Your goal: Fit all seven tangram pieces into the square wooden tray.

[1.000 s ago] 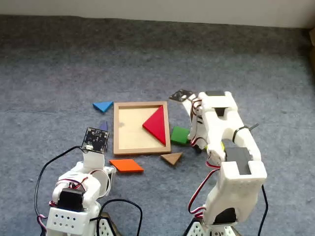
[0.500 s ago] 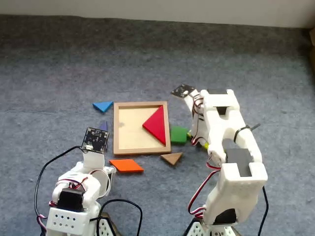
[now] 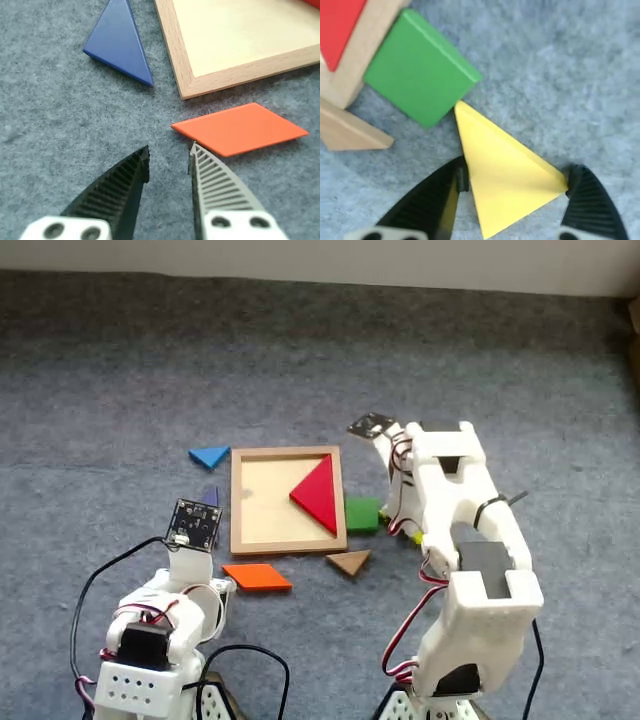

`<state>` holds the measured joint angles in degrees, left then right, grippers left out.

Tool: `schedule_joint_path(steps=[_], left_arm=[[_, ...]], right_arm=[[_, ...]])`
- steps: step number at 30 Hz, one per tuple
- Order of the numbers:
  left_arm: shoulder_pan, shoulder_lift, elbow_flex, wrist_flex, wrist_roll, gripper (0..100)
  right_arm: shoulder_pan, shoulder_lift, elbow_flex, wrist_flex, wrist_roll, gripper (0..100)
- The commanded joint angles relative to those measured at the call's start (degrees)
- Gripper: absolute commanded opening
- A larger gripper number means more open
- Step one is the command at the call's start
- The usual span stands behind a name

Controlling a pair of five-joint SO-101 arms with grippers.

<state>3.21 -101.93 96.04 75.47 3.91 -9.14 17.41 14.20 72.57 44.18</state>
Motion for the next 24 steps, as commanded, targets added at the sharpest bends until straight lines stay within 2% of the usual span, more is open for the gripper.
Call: schedule_joint_path(steps=[1, 7, 16, 19, 24], left_arm=[[0.9, -2.1, 1.1, 0.2, 0.4, 15], [0.9, -2.1, 1.1, 0.2, 0.4, 15], [0.9, -2.1, 1.1, 0.2, 0.4, 15], [0.9, -2.1, 1.1, 0.2, 0.4, 15], [0.9, -2.1, 1.1, 0.2, 0.4, 15]], right_arm=[[-1.4, -1.1, -1.8, 6.7, -2.5, 21.8], [-1.4, -4.0, -7.0, 12.3, -2.6, 21.7], [-4.2, -8.0, -12.7, 14.1, -15.6, 21.7], [-6.8, -8.4, -15.2, 14.0, -18.5, 21.7], [-14.4, -8.1, -16.7, 11.1, -16.8, 21.4]])
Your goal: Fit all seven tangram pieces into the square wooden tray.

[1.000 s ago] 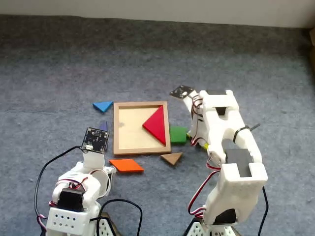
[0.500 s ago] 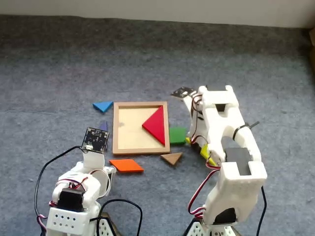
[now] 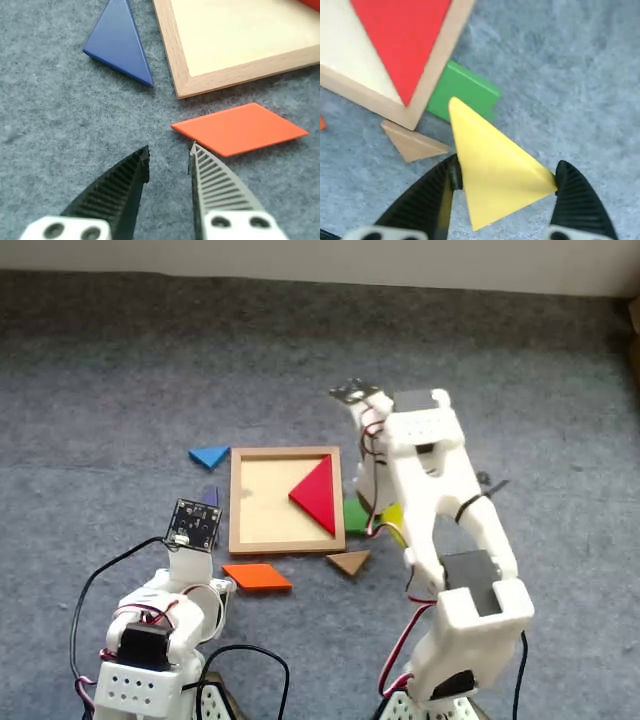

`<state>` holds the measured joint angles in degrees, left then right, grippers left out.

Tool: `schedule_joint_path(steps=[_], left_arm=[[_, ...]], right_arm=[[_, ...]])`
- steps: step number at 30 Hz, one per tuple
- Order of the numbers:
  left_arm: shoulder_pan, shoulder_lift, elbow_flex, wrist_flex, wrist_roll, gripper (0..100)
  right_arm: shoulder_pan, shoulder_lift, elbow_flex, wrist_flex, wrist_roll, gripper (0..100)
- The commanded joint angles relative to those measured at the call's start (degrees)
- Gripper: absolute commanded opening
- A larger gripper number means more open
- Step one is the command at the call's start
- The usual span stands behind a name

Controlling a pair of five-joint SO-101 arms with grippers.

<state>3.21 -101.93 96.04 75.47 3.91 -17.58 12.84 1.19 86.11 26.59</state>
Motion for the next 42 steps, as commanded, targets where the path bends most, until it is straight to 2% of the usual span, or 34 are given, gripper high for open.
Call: schedule_joint_path(steps=[1, 7, 11, 16, 23, 25, 29, 31, 37, 42], left_arm=[[0.9, -2.1, 1.1, 0.2, 0.4, 15], [0.9, -2.1, 1.1, 0.2, 0.4, 15], [0.9, -2.1, 1.1, 0.2, 0.4, 15], [0.9, -2.1, 1.1, 0.2, 0.4, 15], [0.9, -2.1, 1.1, 0.2, 0.4, 15], [0.9, -2.1, 1.1, 0.2, 0.4, 15], [0.9, -2.1, 1.1, 0.2, 0.4, 15], [0.9, -2.1, 1.1, 0.2, 0.4, 15], [0.9, -2.1, 1.1, 0.2, 0.4, 15], [0.9, -2.1, 1.1, 0.2, 0.4, 15]], right_arm=[[-7.3, -3.6, -3.6, -3.7, 2.5, 21.4], [-14.7, -3.6, -3.2, -13.6, 14.2, 21.4], [-18.4, -3.5, -3.1, -15.4, 18.9, 21.4], [-22.5, -3.3, -1.9, -18.5, 22.0, 21.4], [-26.6, 0.2, 3.3, -26.1, 22.0, 21.9], [-26.6, 1.0, 3.6, -26.1, 22.0, 25.2], [-26.7, 1.2, 3.9, -25.9, 21.8, 40.1], [-26.7, 1.2, 4.0, -25.1, 21.9, 41.6], [-27.1, 1.1, 3.6, -17.1, 22.0, 37.8], [-24.6, -0.4, 1.4, -14.7, 21.5, 22.4]])
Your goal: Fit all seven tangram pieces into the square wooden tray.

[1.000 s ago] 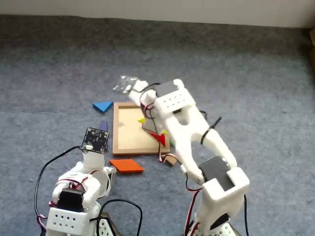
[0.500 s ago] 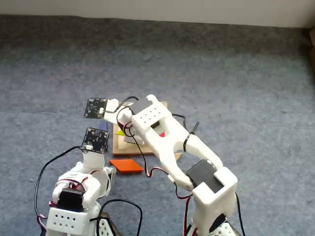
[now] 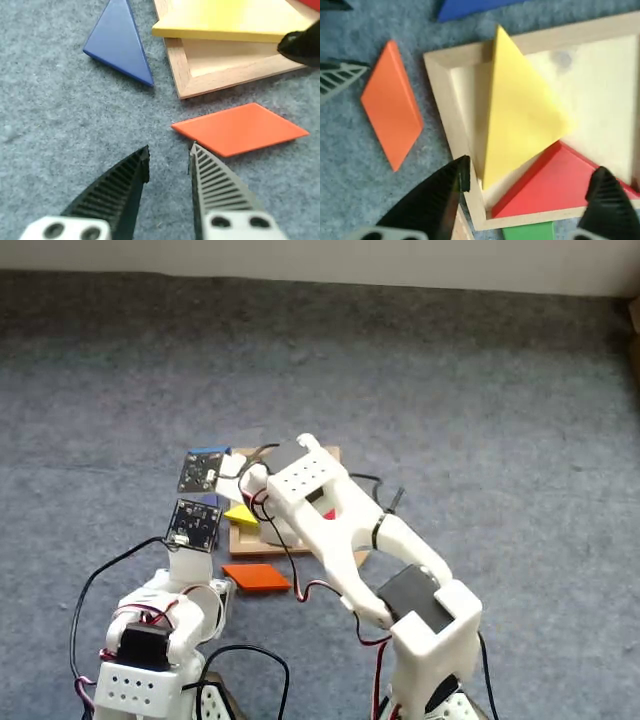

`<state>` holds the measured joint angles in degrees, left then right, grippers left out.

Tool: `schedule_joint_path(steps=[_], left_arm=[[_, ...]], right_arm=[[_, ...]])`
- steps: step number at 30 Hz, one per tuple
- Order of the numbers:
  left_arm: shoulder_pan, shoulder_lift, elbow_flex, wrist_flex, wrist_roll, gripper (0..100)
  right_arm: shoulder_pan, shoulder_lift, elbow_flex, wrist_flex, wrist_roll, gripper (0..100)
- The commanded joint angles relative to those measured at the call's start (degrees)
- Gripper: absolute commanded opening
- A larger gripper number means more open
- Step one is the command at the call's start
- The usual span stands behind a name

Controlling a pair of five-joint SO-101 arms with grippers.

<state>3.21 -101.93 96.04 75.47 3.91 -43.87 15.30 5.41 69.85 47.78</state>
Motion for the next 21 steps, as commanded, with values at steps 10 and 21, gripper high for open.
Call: schedule_joint_path(steps=[10, 21], left_arm=[[0.9, -2.1, 1.1, 0.2, 0.4, 15], [0.9, -2.1, 1.1, 0.2, 0.4, 15]], right_arm=[[3.8, -3.0, -3.3, -13.2, -12.8, 0.5], [3.4, -2.0, 1.6, -22.7, -25.6, 0.5]])
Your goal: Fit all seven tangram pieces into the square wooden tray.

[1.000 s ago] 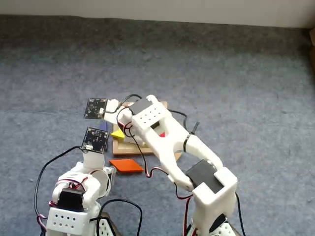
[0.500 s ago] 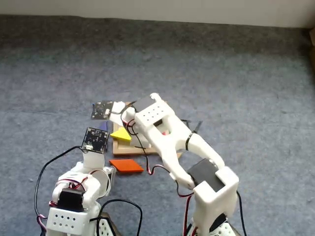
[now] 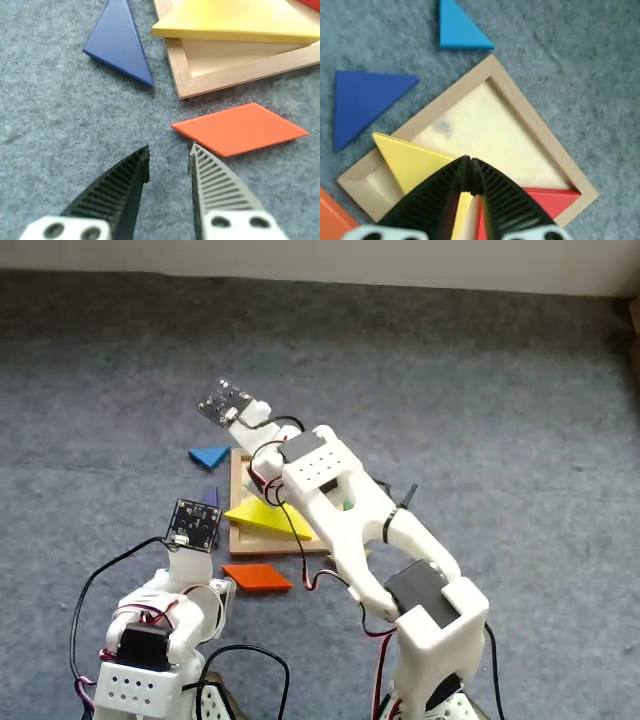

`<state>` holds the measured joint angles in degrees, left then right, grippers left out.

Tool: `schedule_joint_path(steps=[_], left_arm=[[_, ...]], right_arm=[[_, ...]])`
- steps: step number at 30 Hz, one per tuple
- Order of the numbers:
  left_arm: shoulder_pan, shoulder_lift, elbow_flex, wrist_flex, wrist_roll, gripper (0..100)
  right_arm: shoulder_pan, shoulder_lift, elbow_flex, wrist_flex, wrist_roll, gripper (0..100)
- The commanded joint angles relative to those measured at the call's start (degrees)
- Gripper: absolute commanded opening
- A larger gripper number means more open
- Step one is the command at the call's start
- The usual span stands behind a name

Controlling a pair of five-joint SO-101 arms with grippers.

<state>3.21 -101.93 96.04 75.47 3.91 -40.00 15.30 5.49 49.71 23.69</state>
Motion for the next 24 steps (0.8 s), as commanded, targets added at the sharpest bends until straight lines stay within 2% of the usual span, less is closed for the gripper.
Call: schedule_joint_path(steps=[1, 5, 8, 16, 24], left_arm=[[0.9, -2.1, 1.1, 0.2, 0.4, 15], [0.9, -2.1, 1.1, 0.2, 0.4, 15], [0.9, -2.1, 1.1, 0.2, 0.4, 15], [0.9, -2.1, 1.1, 0.2, 0.4, 15], [0.9, -2.1, 1.1, 0.2, 0.4, 15]], right_arm=[[-0.7, -2.0, 2.8, -2.6, -1.5, 0.5], [-0.8, -2.3, 8.5, -2.5, -1.1, 0.5], [-0.2, -2.3, 11.6, -2.2, 4.2, 0.5], [4.2, -2.9, 13.1, 10.8, 13.0, 0.5], [7.6, -17.7, 13.5, 14.9, 14.2, 0.5]])
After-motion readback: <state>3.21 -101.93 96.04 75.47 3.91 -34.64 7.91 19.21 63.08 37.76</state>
